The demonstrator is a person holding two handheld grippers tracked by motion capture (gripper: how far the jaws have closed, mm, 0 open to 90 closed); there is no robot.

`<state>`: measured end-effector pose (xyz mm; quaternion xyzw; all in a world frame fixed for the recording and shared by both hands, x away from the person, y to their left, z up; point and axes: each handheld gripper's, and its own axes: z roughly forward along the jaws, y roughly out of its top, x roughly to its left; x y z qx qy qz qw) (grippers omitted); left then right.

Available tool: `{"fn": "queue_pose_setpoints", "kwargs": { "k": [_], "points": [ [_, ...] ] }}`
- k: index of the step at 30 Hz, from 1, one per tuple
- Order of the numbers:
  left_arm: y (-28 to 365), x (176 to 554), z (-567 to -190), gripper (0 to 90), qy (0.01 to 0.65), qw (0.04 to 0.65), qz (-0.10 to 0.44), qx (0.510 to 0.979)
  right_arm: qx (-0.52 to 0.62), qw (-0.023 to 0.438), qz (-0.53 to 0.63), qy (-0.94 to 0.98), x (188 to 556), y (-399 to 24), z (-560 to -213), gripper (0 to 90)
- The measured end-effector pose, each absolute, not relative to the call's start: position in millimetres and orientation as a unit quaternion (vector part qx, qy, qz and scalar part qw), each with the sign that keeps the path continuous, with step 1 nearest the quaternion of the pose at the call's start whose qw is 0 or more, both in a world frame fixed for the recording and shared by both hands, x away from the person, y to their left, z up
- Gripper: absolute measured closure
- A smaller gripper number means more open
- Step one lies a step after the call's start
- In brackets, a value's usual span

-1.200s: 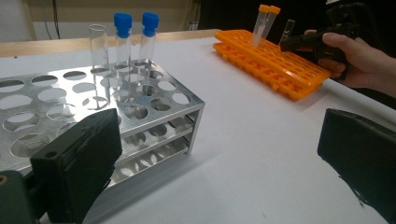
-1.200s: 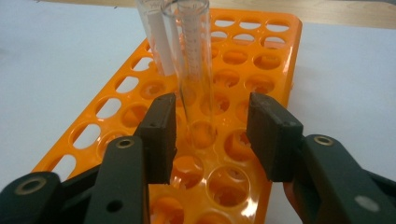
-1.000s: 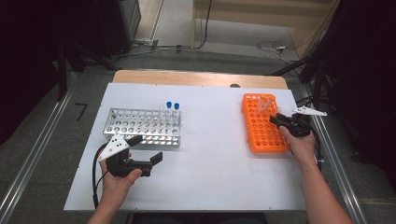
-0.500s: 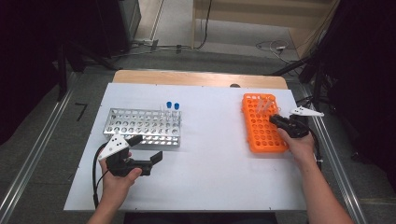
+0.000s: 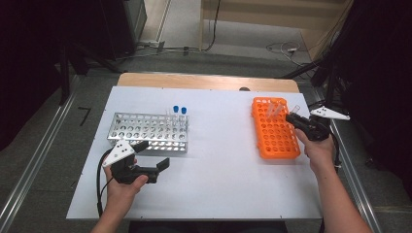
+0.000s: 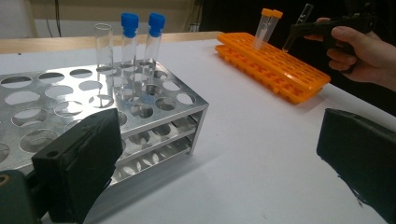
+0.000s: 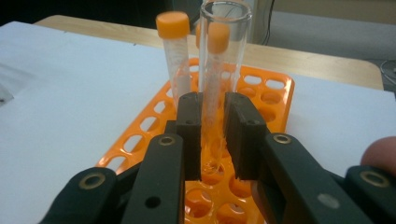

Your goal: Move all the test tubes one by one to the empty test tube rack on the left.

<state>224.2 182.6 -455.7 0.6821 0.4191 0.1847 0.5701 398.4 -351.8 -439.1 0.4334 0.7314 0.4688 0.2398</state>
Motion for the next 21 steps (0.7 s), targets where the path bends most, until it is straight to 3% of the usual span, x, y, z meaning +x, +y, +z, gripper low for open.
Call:
{"fn": "queue_pose_setpoints", "kwargs": {
  "k": [21],
  "points": [
    [178,223,-454,0.3,0.411,0.571,0.185,0.686,0.378,0.217,0.505,0.745,347,-308,-421,73.9]
  ]
}}
